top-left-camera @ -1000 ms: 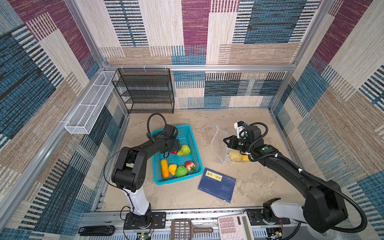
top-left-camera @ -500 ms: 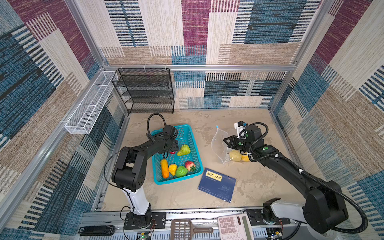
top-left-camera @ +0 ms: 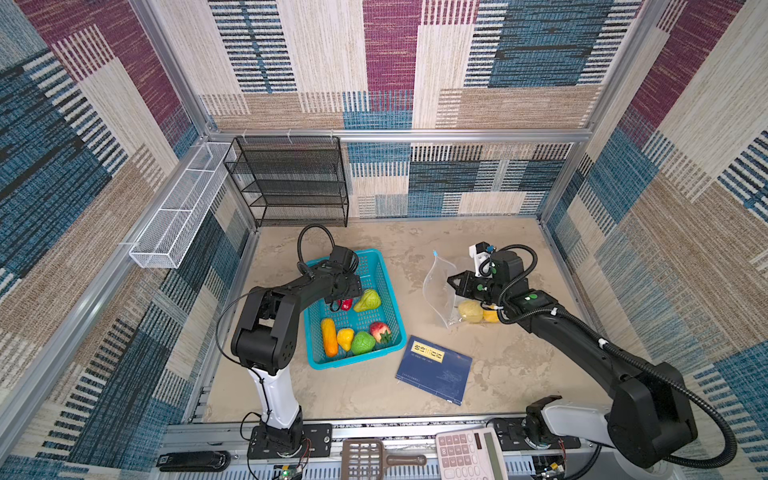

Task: Place the food in the zip-top bag and seal the zipper
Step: 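Lower the left gripper into the basket and grasp the red-green apple, then carry the apple to the bag mouth and release it inside with the left gripper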

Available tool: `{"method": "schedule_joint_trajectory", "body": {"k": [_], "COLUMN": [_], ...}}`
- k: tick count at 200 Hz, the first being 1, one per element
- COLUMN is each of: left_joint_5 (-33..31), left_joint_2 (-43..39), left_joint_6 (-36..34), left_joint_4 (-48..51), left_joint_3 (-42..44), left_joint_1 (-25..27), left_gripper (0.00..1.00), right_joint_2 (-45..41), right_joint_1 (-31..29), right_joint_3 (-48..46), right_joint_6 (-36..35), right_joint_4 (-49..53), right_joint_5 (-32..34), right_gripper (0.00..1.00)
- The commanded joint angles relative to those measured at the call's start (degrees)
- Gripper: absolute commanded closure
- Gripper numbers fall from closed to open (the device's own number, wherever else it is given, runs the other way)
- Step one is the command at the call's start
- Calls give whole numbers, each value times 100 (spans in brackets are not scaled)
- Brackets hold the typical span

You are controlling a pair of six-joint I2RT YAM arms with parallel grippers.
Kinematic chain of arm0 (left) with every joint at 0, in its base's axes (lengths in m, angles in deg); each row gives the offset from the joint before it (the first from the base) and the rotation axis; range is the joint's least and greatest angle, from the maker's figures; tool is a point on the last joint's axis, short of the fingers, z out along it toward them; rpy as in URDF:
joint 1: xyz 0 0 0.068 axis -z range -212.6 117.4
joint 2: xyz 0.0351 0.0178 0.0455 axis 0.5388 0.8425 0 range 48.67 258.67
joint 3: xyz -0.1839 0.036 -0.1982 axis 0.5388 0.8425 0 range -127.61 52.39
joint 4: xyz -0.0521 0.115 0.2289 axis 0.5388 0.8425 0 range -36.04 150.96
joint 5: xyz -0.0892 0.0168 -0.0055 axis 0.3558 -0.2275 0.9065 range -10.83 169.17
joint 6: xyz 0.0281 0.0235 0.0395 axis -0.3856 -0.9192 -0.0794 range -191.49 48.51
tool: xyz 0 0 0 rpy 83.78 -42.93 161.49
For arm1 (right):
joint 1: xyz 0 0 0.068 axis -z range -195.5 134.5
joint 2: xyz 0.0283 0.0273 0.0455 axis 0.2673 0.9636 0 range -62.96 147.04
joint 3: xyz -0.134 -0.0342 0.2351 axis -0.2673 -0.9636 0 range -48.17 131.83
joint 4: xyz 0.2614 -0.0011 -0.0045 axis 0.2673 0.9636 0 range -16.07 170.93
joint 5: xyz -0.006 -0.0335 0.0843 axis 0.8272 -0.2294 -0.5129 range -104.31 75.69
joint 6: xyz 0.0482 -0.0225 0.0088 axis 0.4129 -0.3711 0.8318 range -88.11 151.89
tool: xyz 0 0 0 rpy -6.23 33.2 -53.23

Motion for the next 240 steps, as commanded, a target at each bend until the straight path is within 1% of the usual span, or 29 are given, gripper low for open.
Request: {"method": "schedule_joint_trajectory", "body": {"k": [1,18,37,47,69,98,126,155,192,211,240], "left_joint_5": [-97,-155,-173,-182,-205,-114,110,594,1250,1397,1388], "left_joint_2": [-12,-25,-47,-58,-153,-518,-1085,-1774,-2435,-2588,-2571], "left_joint_6": [9,-23,-84,-104,-129,-134,-108,-19,395,626,964], "left_joint_4": [-31,-34,-20,-8,2,-10,-136,-405,-997,-1333,-1755], "left_joint_3": [54,112,121,112,111,141,286,523,858,961,944], "left_joint_1": [10,19,14,19,27,45,113,215,607,958,1545], "left_gripper": [26,32,42,45,47,48,48,48,49,49,50], "right_joint_2": [15,19,9,11,-5,-13,-38,-209,-76,-3,13], "right_joint_1": [1,-6,-5,-6,0,-1,-2,-1,2,0,0], "right_joint_3": [9,9,-2,-12,-4,-10,-55,-244,-220,-235,-285], "right_joint_6": [-63,-64,-63,-63,-63,-141,-187,-212,-81,56,79], "right_joint_4": [-71,-80,-84,-80,-80,-115,-216,-501,-546,-553,-688], "right_joint_5": [-3,-2,5,8,8,2,-45,-76,-188,-92,-139], "right_gripper": [100,100,100,100,100,100,100,100,100,100,100]}}
